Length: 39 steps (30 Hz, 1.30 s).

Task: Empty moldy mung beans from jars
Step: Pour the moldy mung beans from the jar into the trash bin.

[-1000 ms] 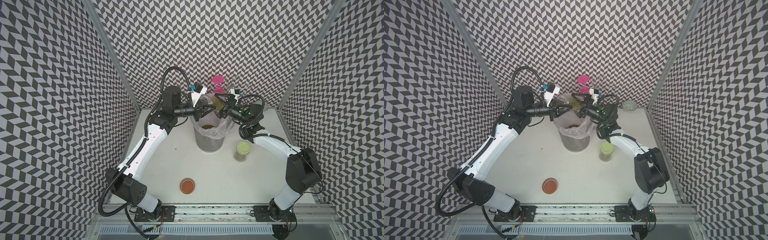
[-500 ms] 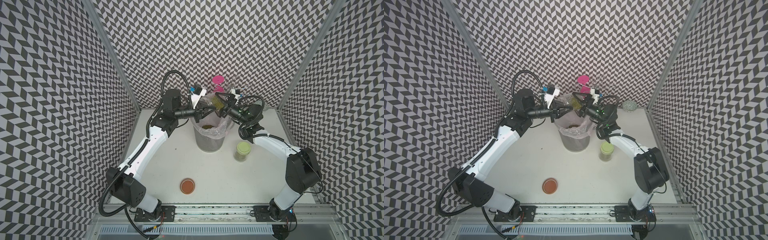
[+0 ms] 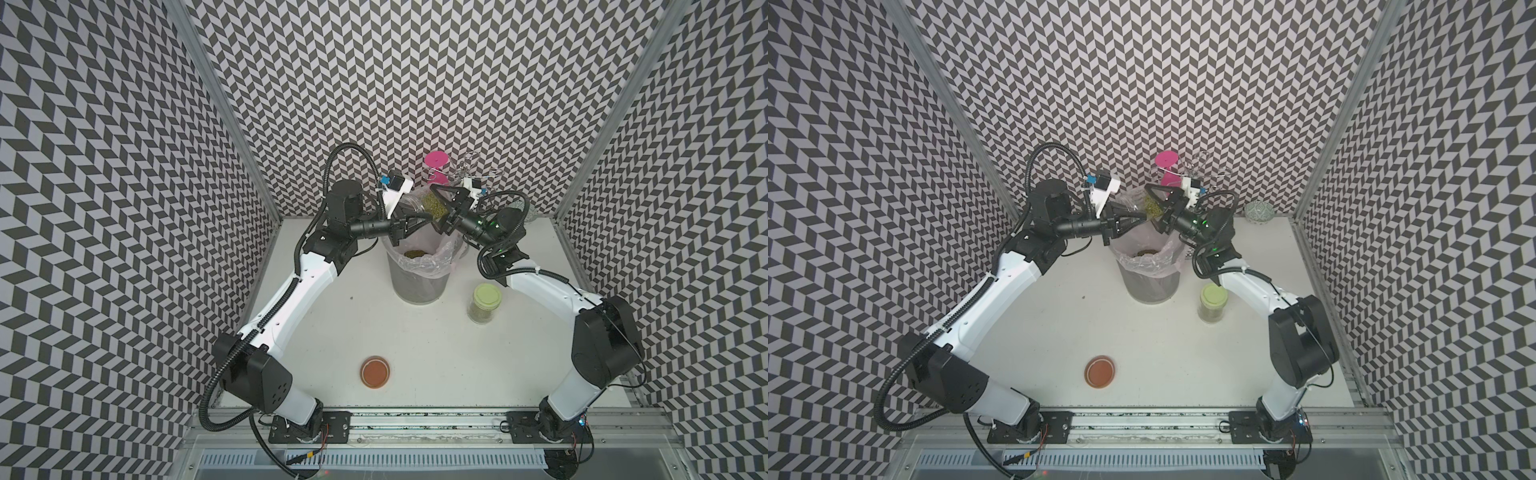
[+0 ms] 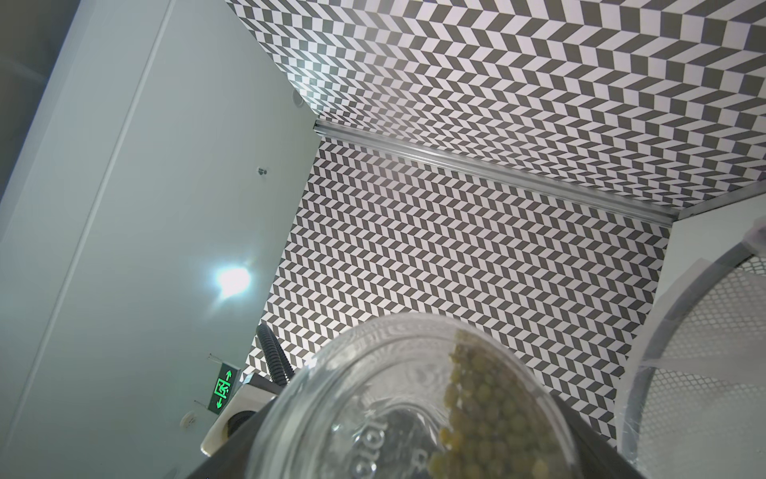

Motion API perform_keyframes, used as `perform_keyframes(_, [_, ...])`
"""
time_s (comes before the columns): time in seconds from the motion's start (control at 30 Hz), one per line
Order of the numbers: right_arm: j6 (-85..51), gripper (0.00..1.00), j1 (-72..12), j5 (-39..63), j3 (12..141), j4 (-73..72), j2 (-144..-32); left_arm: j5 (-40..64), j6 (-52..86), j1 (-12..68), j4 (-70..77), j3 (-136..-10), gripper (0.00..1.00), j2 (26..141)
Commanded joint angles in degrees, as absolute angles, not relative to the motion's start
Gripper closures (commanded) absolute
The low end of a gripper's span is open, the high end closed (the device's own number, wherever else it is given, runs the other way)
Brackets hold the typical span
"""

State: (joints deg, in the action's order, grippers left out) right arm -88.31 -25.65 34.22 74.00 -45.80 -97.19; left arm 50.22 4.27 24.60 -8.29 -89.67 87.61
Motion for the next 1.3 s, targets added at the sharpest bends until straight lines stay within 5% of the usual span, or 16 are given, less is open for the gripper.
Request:
perform_keyframes(0.0, [-84.28,0.3,-26.47,35.27,75.15,-45.09,-95.8,48.33,3.68,24.78,-5.83,-90.0,0.79,87.33])
perform_keyframes(0.23, [-85.52,0.31,-25.24,34.8,73.62,-46.32,-96.64,45.79,3.52,24.38,-8.07,-89.7,0.19,87.28])
perform_keyframes(0.33, [-85.16,0.31,-24.29,34.55,73.34,-46.24,-96.69,45.19,3.21,24.31,-9.31,-89.82,0.01,87.15])
perform_keyframes(0.7, [-82.72,0.32,-22.61,34.64,74.61,-43.91,-98.78,41.51,1.96,23.46,-12.6,-90.18,0.0,86.45])
perform_keyframes(1.27, [-56.89,0.34,-22.32,31.2,88.89,-20.14,-102.36,30.26,1.43,22.23,-16.8,-85.65,0.0,80.25])
